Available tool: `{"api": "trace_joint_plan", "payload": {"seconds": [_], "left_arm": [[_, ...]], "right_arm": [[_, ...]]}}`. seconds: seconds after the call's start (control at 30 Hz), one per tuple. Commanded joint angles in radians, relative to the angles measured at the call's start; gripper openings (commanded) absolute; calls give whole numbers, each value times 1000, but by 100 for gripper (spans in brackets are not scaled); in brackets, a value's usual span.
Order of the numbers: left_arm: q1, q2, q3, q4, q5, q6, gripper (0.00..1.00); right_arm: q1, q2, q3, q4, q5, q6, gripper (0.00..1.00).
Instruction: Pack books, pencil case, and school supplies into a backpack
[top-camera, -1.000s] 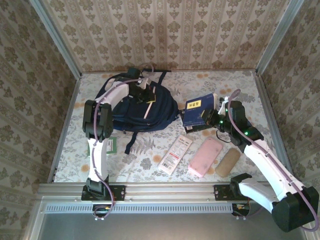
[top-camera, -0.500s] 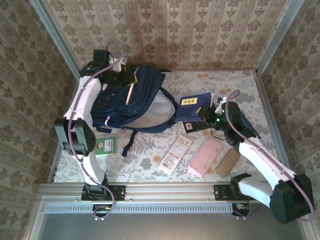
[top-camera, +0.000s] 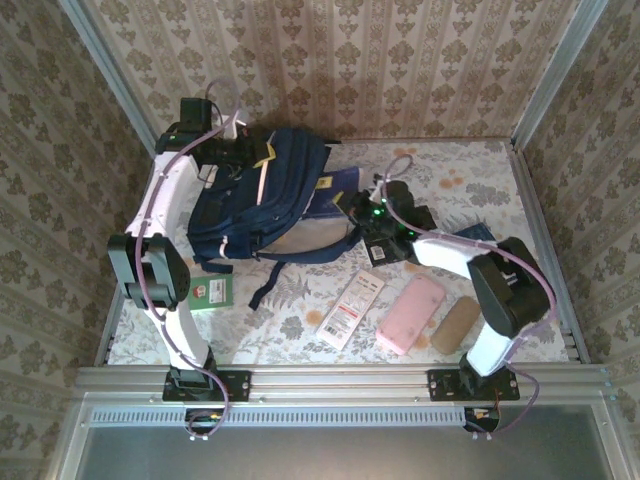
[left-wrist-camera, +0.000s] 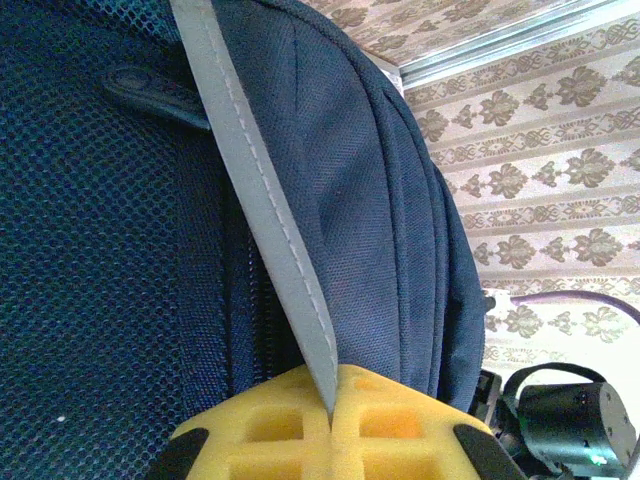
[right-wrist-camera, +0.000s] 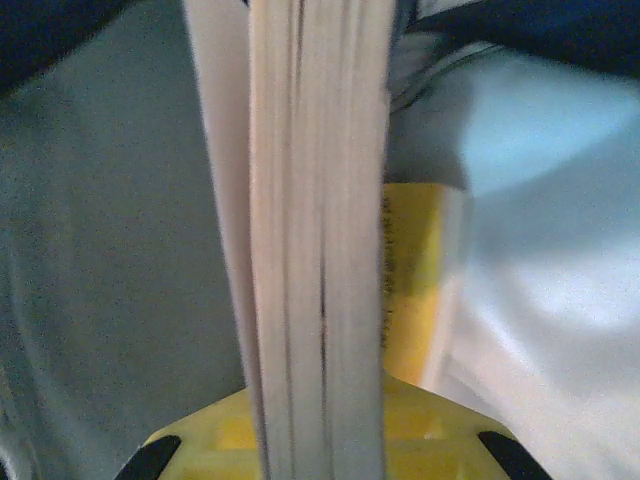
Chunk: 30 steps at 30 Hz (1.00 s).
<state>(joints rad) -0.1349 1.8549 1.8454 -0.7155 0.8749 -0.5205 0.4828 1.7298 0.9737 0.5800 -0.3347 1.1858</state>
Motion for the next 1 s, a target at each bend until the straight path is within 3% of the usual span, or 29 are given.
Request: {"api": "trace_joint_plan", "payload": {"seconds": [0.0,0.1,0.2,0.23,0.3,0.43,0.5,0.67,0.97], "left_arm": [[4,-42,17,107,93,-31,0],[5,-46,12,123,100,-45,0],[13,-52,12,147,105,-68,0],[18,-54,11,153,107,-77,0],[30,-54,10,172,112,-103,0],[43,-60,0,233,127,-165,0],[47,-59,6,232,131,-170,0],[61,-63,-8,235,130,-170,0],[72,-65,-46,247,111,-172,0]], "right_arm": [[79,104,168,36,32,22,0],[144,233,310,-45,78,14,0],[191,350,456,-177,176,-2,8],[200,384,499,-211,205,-2,17],[209,467,600,-262,217,5,54],[208,510,658,-311,228,-20,83],[202,489,631,-305,243,-43,88],[177,418,554,-282,216,-81,89],[154,274,520,-606,272,-257,89]]}}
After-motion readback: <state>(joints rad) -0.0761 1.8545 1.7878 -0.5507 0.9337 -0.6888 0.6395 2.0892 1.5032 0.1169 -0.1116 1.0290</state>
